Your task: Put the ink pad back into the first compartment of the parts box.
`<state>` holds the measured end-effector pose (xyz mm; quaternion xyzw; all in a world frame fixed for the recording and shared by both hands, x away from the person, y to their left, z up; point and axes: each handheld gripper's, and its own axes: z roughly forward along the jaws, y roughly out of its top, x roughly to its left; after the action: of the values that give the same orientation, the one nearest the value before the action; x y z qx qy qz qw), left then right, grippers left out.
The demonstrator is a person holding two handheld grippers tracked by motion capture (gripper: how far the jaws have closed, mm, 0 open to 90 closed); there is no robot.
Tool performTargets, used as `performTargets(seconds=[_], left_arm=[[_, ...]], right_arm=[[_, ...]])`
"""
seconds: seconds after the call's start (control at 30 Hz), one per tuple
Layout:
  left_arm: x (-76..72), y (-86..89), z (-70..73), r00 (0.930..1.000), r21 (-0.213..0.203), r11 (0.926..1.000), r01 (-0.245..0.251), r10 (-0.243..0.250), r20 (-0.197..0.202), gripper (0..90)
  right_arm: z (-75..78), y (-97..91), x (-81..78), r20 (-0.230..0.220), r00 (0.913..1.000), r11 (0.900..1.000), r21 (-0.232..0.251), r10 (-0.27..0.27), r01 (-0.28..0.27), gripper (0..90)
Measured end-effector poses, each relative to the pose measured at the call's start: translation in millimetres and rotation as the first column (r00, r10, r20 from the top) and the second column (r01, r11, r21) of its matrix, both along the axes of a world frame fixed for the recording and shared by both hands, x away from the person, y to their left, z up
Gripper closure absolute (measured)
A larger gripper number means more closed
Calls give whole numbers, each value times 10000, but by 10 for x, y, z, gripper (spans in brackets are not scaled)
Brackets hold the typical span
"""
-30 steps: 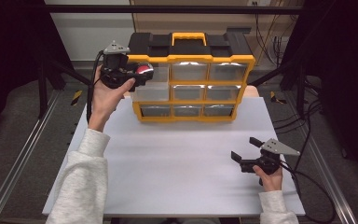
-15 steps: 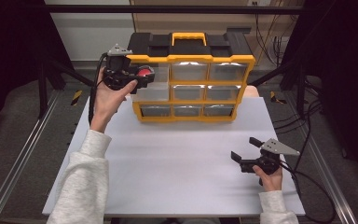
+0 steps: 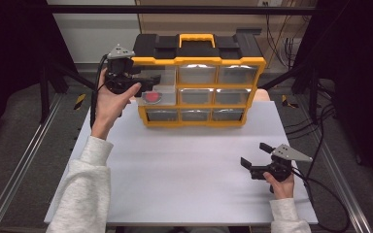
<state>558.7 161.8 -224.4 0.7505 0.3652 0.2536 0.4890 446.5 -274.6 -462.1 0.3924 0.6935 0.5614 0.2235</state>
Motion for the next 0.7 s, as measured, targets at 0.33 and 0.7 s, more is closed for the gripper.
performTargets(seconds=[0.33, 0.7], left_arm=[[-223, 82, 21, 9975, -368, 9980, 516, -497, 511, 73], [-498, 284, -82, 9936, -560, 9963, 658, -603, 956, 10]], right_arm=[[2, -3, -1, 5, 10000, 10000, 7, -18, 18, 4], [1, -4, -1, 30, 10000, 10000, -7, -26, 26, 5]])
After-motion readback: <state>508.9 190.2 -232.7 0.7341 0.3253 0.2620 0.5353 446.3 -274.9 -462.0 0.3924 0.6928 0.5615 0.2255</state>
